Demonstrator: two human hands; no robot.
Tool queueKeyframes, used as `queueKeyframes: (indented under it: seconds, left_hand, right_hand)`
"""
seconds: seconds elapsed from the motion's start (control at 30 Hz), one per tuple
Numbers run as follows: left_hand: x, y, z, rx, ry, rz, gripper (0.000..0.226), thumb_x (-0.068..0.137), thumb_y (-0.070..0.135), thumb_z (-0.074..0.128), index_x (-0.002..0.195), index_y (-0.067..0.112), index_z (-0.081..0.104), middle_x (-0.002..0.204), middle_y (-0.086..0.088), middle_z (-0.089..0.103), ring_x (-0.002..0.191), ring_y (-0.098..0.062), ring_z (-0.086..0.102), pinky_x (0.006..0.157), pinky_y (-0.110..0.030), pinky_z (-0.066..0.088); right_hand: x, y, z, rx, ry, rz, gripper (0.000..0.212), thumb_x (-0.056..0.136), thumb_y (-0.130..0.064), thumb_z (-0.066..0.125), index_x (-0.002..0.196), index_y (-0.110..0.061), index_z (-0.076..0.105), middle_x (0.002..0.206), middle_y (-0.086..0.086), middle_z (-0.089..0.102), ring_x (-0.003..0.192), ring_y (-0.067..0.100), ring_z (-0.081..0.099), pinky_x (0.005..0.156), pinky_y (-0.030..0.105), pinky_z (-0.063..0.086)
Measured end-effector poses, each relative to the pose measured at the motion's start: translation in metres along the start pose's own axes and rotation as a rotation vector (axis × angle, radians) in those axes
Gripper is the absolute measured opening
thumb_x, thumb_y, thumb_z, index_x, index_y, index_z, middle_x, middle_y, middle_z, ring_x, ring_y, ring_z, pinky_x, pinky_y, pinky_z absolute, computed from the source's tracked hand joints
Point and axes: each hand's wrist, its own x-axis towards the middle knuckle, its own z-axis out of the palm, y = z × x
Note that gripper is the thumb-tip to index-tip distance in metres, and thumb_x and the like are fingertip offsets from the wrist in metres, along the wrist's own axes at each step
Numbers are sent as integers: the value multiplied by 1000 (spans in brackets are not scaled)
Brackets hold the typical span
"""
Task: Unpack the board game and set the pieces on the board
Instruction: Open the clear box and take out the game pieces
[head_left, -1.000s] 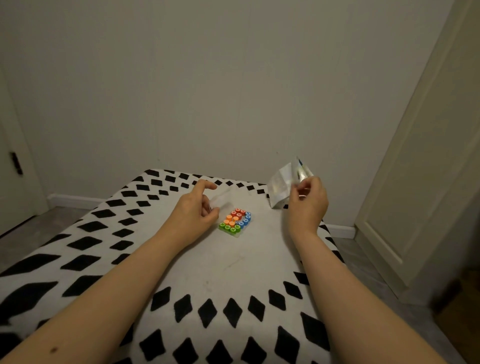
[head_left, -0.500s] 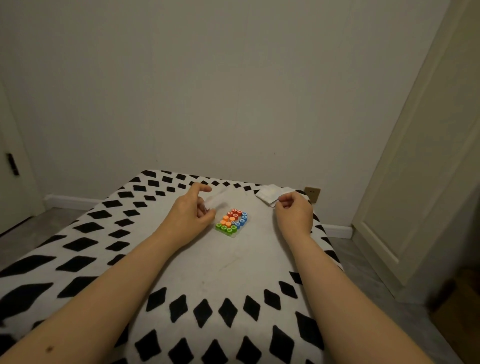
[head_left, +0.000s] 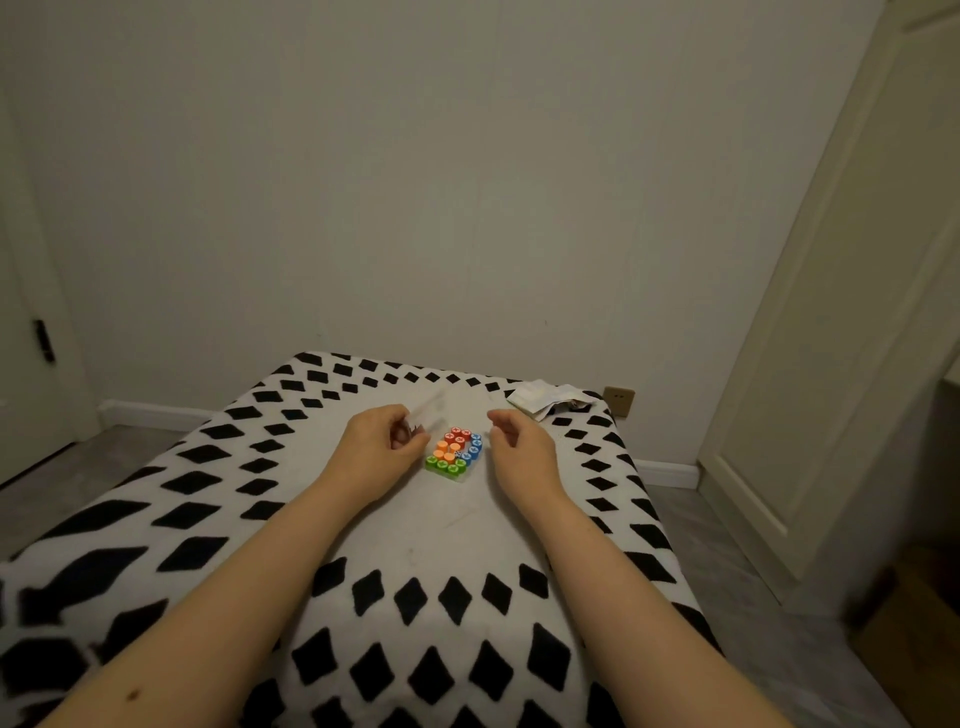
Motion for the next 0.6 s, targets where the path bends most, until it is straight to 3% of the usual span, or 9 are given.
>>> queueKeyframes:
  seconds: [0.07, 0.2, 0.3, 0.37, 0.47, 0.6]
  left_hand:
    - [-7, 2, -3, -16, 18, -19, 23, 87, 21, 61, 73, 3, 58, 71, -13, 62, 64, -21, 56, 60, -24, 47]
    - [-24, 10, -11, -193, 15, -120, 16, 87, 17, 61, 78, 4, 60, 74, -12, 68, 69, -22, 68, 66, -31, 57]
    - [-39, 16, -16, -330, 20, -186, 15, 87, 14, 60, 83, 0, 60, 74, -11, 69, 67, -21, 69, 59, -24, 56]
    - [-46, 21, -19, -386, 23, -208, 15, 87, 13, 60, 82, -1, 60, 73, -13, 69, 61, -17, 68, 54, -20, 55]
    - [-55, 29, -22, -438, 13, -226, 15, 87, 13, 60, 80, 0, 59, 71, -14, 69, 53, -13, 66, 51, -19, 55]
    - [-62, 41, -24, -479, 9, -240, 15, 87, 13, 61, 77, 1, 59, 71, -16, 69, 56, -20, 68, 51, -23, 57]
  right_hand:
    - [-8, -4, 2, 7, -3, 12, 34, 98, -11, 40, 130, -11, 49, 133, 6, 53, 120, 14, 50, 93, 20, 42]
    - [-22, -12, 10, 84, 45, 38, 34, 100, -19, 36, 129, -12, 50, 128, 5, 55, 101, 8, 55, 72, 13, 47]
    - [-34, -18, 24, 165, 47, 98, 34, 99, -26, 35, 127, -16, 52, 122, 6, 57, 99, 16, 62, 80, 32, 57]
    - [-40, -24, 30, 121, 45, 92, 35, 100, -27, 32, 127, -16, 52, 121, 6, 57, 101, 16, 61, 81, 31, 55]
    - [-48, -31, 34, 93, 52, 84, 36, 100, -25, 29, 126, -14, 52, 121, 4, 56, 99, 13, 56, 72, 19, 49]
    - [-55, -35, 37, 87, 93, 91, 37, 100, -24, 28, 124, -12, 52, 122, 9, 58, 106, 21, 58, 92, 38, 51]
